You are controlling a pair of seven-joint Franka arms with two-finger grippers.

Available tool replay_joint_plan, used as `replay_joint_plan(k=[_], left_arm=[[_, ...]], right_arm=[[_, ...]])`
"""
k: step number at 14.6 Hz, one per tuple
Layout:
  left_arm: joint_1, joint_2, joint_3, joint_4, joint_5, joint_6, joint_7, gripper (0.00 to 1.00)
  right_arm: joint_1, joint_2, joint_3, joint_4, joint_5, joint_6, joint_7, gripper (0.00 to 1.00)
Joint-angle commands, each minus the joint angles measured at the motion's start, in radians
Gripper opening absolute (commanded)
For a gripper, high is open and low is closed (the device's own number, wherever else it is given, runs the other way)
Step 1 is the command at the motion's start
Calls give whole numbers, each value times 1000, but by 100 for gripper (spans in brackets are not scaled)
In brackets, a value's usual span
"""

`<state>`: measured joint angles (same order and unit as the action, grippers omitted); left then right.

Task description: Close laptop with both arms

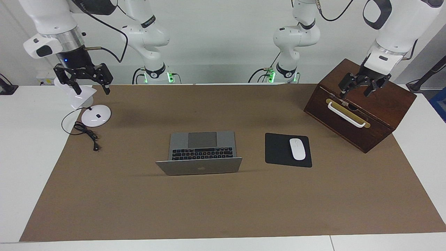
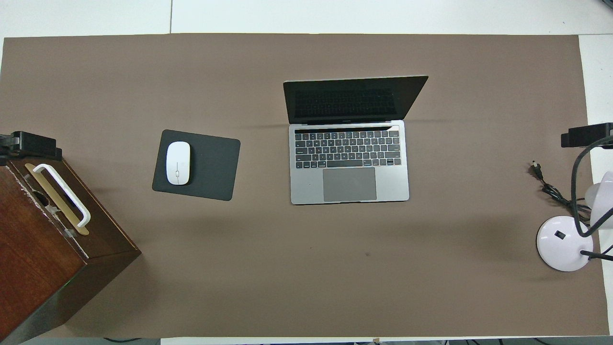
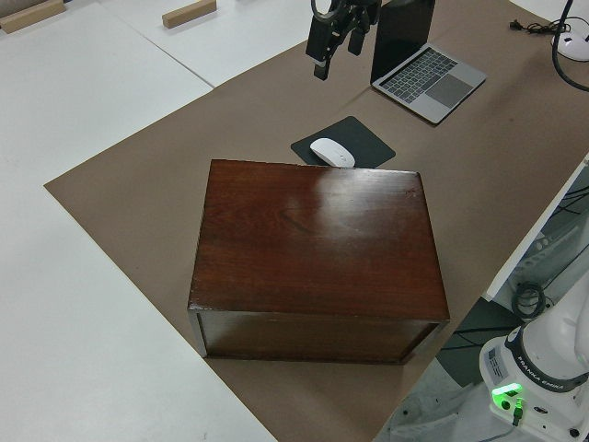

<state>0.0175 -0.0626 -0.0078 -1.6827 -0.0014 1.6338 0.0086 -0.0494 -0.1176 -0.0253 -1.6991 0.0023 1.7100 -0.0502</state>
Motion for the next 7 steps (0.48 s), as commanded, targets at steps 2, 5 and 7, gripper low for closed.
replay_joint_plan(k=[2, 5, 7], left_arm=[[-5, -25, 5, -29, 20, 18, 4, 100], [-1, -25, 5, -29, 20, 17, 14, 100], [-1, -25, 5, -29, 20, 17, 14, 100]], right_arm=[[-17, -10, 8, -8, -18, 11, -31, 100], [-17, -10, 8, -8, -18, 14, -28, 100], [-17, -10, 8, -8, -18, 16, -28, 100]])
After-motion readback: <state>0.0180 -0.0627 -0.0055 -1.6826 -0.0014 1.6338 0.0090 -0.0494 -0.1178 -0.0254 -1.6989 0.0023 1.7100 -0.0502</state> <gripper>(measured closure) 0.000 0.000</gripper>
